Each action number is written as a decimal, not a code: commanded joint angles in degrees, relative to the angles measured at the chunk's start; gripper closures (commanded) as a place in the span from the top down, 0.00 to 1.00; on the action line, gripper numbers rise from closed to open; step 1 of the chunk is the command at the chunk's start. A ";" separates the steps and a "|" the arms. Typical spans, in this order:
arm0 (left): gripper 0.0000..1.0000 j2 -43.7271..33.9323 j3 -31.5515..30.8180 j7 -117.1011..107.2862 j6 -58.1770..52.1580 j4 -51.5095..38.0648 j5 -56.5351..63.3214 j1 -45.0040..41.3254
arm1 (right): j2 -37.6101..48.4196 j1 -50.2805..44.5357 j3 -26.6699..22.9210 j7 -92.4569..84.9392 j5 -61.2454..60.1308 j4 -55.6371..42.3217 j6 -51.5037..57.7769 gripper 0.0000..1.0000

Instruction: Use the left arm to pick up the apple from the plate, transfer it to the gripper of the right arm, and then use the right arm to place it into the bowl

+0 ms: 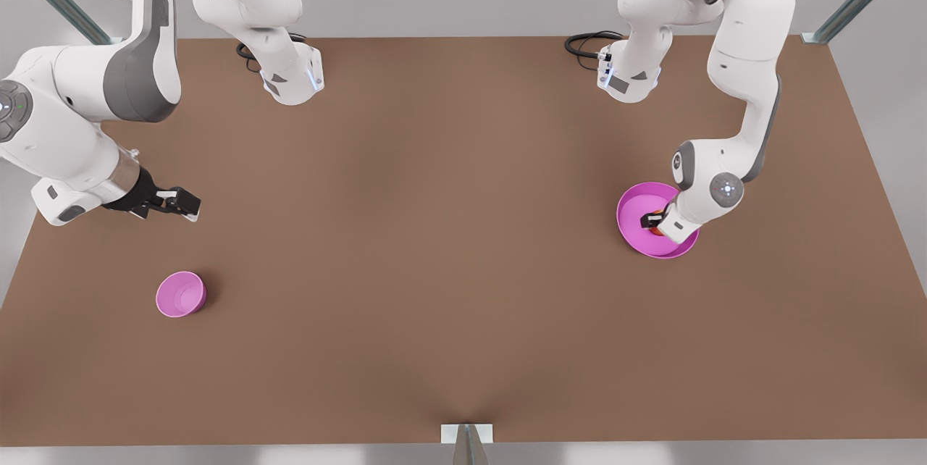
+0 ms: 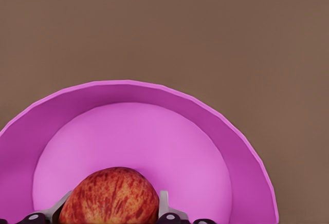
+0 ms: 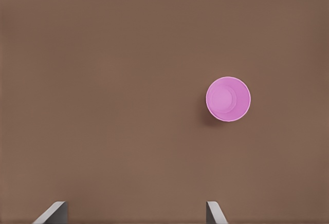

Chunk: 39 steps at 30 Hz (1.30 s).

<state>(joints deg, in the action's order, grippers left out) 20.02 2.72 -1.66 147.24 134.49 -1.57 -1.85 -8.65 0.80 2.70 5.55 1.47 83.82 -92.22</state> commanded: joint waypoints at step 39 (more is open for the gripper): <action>0.75 15.21 -15.73 96.84 -12.59 -45.80 -81.75 -18.45 | -10.15 -0.18 0.02 0.34 -41.71 1.43 -6.22 1.00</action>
<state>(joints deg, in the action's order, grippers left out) 33.85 -11.99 30.07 135.32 90.20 -73.58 -20.37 -17.79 0.61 2.71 5.83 -25.59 84.96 -95.36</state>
